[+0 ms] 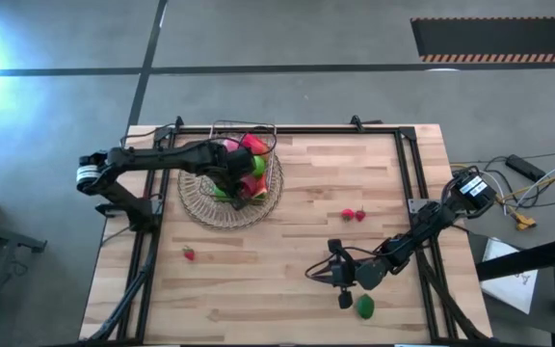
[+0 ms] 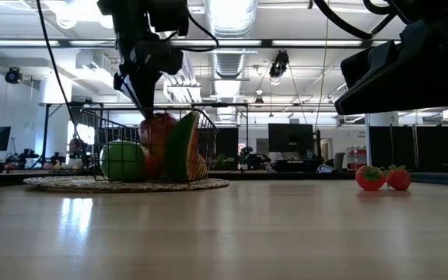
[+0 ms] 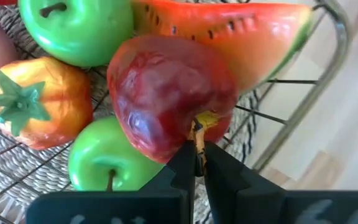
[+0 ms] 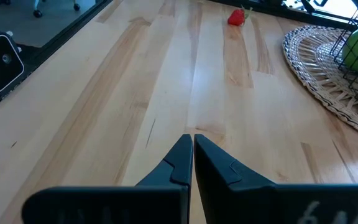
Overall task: Build produce basket
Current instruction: Put the red apple into the basket
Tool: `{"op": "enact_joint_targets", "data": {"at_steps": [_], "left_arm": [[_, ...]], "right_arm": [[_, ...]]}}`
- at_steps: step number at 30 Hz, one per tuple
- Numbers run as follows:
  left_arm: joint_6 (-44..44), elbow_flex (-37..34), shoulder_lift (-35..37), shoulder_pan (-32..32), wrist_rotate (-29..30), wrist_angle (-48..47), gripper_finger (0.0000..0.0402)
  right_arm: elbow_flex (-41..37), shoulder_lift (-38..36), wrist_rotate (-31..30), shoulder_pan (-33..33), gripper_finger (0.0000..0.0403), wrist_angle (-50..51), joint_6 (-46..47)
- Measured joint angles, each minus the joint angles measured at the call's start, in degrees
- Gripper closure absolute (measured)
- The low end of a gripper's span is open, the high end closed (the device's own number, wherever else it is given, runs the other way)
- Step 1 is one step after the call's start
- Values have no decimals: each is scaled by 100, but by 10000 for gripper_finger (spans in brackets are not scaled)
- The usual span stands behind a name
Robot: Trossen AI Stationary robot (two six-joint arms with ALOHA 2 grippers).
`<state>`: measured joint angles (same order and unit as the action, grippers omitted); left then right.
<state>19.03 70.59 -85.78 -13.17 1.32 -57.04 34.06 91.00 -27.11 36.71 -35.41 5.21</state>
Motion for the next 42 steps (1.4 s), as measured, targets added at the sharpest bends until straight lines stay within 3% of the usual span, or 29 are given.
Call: {"op": "enact_joint_targets", "data": {"at_steps": [7,14,24,33,36,39,42], "left_arm": [[7,0,54,-32,-225,3,396],[7,0,-344,-237,-276,220,395],[4,41,-499,-332,-120,551,392],[2,337,-343,-332,-104,451,298],[1,451,-230,-332,214,452,271],[8,547,-144,-328,837,503,262],[-2,503,-131,-343,892,691,269]], "right_arm": [[-2,0,-1,0,394,0,-13],[-9,1,0,0,394,2,5],[-11,2,0,0,394,2,27],[-11,2,-1,0,394,2,36],[-11,2,-1,0,394,4,36],[-11,2,1,0,394,1,36],[-11,2,1,0,394,4,36]]}}
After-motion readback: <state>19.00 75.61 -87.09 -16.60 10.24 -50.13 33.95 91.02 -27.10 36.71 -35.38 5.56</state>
